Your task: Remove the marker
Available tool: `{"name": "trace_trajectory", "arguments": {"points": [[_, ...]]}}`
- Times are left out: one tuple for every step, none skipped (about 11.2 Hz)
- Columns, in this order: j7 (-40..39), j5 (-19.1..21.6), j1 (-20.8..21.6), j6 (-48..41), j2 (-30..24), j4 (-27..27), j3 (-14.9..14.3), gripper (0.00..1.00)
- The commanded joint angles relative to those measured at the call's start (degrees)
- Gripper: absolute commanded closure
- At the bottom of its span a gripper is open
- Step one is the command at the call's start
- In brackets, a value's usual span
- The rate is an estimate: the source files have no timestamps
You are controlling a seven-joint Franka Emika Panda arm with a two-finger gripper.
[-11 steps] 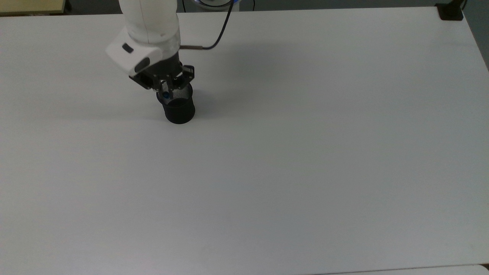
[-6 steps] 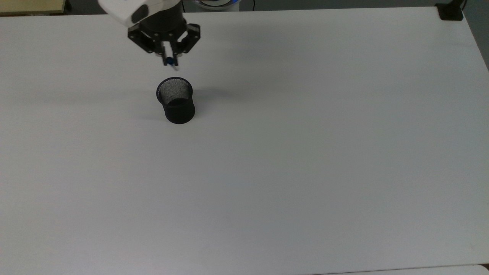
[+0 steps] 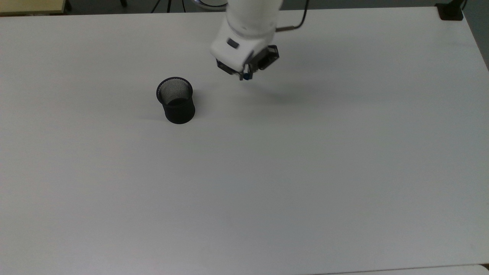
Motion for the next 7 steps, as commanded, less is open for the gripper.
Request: {"name": "trace_trajectory", "arguments": {"points": [[1.16,1.05,2.8,0.99,5.51,0.37,-0.58,0.81],[1.42,1.05,2.98,3.0,6.57,0.19,-0.58,0.79],[2.64,1.49,2.98,4.5,7.45,0.19,-0.58,0.72],[4.04,1.49,2.98,5.39,7.72,0.19,-0.66,0.31],[4.93,1.23,2.98,5.92,7.63,0.19,-0.66,0.0],[5.72,0.62,2.98,5.75,7.37,0.36,-0.66,0.0],[5.73,0.35,2.81,5.57,6.5,0.37,-0.92,0.0]]}}
